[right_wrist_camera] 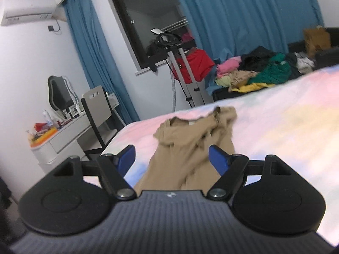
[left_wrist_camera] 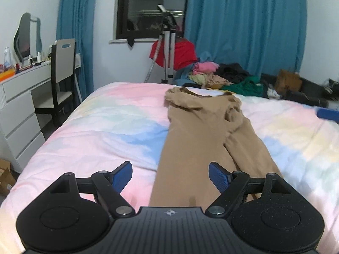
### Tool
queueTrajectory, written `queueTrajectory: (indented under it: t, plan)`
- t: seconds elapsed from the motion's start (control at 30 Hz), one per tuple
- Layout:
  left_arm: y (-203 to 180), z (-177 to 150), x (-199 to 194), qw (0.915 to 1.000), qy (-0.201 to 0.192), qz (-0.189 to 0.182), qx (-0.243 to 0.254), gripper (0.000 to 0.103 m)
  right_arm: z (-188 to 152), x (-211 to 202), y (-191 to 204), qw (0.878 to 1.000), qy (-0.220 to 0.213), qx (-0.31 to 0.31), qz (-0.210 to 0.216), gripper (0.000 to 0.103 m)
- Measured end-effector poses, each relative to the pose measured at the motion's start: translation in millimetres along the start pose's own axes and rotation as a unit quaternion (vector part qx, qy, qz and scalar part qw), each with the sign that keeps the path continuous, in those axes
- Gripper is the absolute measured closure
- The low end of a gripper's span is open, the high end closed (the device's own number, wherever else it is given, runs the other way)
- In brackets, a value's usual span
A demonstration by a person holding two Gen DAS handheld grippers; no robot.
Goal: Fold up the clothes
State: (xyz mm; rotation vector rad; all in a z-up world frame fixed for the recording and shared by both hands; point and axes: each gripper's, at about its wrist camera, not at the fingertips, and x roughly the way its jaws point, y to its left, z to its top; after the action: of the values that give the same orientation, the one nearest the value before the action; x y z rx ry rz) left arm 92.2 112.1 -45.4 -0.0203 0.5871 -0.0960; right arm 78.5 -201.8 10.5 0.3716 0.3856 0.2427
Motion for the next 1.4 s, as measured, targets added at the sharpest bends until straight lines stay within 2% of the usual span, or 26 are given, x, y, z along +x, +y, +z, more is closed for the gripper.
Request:
queueTrajectory:
  t: [0.2, 0.33, 0.53, 0.73, 0.8, 0.83, 0.87, 0.9, 1.1, 1.33, 1.4]
  plan:
    - [-13, -14, -11, 0.9991, 0.038, -0.015, 0.014, 0.022, -47, -55, -5, 1.0, 0.011, -0.001, -0.005, 0.024]
    - [-21, -23, -19, 0.9974, 0.063, -0.024, 0.023, 0.027, -59, -59, -15, 0.999, 0.024, 0.009, -0.023, 0.024]
    - [-27, -42, -14, 0.9883, 0.142, -0.018, 0.052, 0.038, -61, -54, -28, 0.999, 0.029, 0.028, -0.03, 0.024]
    - [-32, -61, -8, 0.9714, 0.222, -0.01, 0.083, 0.055, -66, -48, -44, 0.997, 0.046, 0.064, -0.026, 0.024]
    - [-34, -67, -7, 0.9641, 0.249, -0.007, 0.093, 0.067, -67, -46, -51, 0.995, 0.052, 0.078, -0.027, 0.024]
    - [-35, -70, -6, 0.9602, 0.262, -0.005, 0.098, 0.08, -67, -44, -54, 0.994, 0.055, 0.085, -0.028, 0.024]
    - [-37, -71, -8, 0.9594, 0.263, -0.006, 0.103, 0.096, -68, -43, -57, 0.994, 0.059, 0.093, -0.028, 0.024]
    - [-39, -69, -12, 0.9607, 0.256, -0.009, 0.107, 0.1, -69, -42, -59, 0.993, 0.063, 0.101, -0.026, 0.024]
    - [-50, -57, -38, 0.9679, 0.213, -0.027, 0.13, 0.102, -74, -38, -68, 0.987, 0.083, 0.139, -0.014, 0.024]
    - [-63, -30, -61, 0.9748, 0.192, -0.096, 0.061, 0.102, -78, -33, -69, 0.984, 0.103, 0.141, -0.021, 0.024]
    - [-72, -31, -57, 0.9741, 0.188, -0.107, 0.065, 0.102, -80, -31, -70, 0.983, 0.113, 0.144, -0.022, 0.024]
